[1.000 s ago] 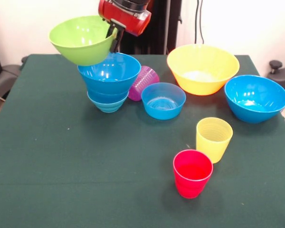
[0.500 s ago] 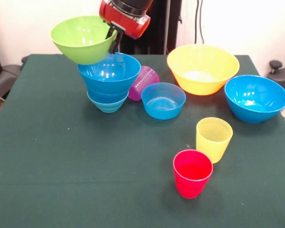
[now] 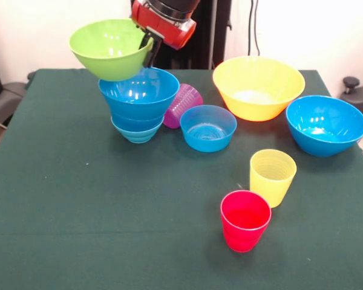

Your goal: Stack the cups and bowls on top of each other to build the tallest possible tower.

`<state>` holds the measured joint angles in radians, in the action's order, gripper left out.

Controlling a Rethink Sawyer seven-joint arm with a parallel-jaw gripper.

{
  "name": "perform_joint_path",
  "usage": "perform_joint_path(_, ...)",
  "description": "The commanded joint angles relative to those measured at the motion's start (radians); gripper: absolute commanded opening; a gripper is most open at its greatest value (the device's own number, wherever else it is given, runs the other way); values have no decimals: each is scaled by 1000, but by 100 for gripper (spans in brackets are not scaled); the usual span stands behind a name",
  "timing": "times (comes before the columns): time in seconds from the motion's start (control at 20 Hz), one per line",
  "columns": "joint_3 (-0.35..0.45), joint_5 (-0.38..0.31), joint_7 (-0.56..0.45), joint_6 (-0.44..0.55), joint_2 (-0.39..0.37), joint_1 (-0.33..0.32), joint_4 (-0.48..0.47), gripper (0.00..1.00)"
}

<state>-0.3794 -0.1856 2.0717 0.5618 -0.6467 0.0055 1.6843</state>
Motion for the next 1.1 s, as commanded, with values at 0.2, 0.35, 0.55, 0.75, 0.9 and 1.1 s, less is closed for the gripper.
perform_joint_path(0.2,49,73,193,24,-5,43,34,0)
perform_joint_path(0.35,43,91,200,27,-1,59,35,0)
perform_joint_path(0.55,39,108,203,16,12,70,33,0)
perform_joint_path(0.75,33,120,204,-10,36,76,27,0)
perform_joint_path(0.9,28,127,209,-24,47,82,28,0)
perform_joint_path(1.1,23,131,207,-49,63,85,29,0)
